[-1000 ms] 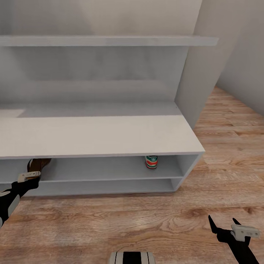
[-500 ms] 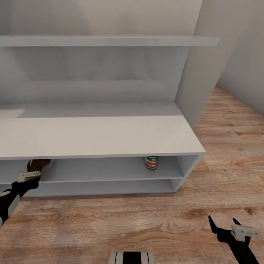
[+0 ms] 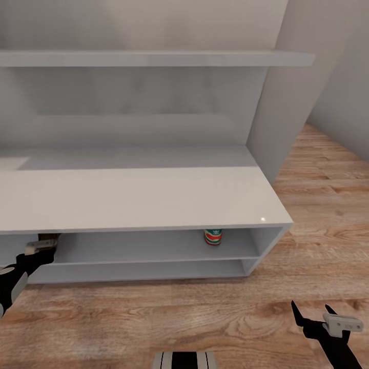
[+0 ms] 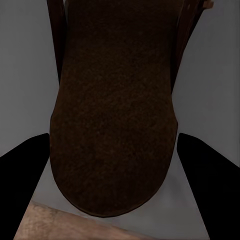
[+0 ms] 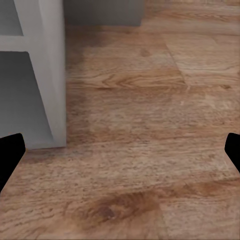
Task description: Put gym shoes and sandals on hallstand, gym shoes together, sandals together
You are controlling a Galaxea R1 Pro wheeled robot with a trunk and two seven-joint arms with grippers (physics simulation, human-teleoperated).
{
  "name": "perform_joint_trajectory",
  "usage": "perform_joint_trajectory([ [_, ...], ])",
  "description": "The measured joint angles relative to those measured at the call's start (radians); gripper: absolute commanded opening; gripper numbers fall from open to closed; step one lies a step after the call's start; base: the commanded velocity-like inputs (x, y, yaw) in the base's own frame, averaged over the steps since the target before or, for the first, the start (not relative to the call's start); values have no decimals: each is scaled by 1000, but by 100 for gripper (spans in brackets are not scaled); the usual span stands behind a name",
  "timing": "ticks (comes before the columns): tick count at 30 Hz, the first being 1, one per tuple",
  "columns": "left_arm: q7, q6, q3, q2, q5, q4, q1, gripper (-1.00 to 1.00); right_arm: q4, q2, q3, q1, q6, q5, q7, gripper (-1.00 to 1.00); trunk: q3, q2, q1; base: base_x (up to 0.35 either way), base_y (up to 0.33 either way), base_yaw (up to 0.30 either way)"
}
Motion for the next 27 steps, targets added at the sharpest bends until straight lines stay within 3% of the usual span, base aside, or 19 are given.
perform_joint_trajectory([
  [27, -1, 0, 0, 0, 0, 0, 0, -100, 0, 0, 0, 0, 0, 0, 0, 100, 0, 0, 0, 7, 0, 0],
])
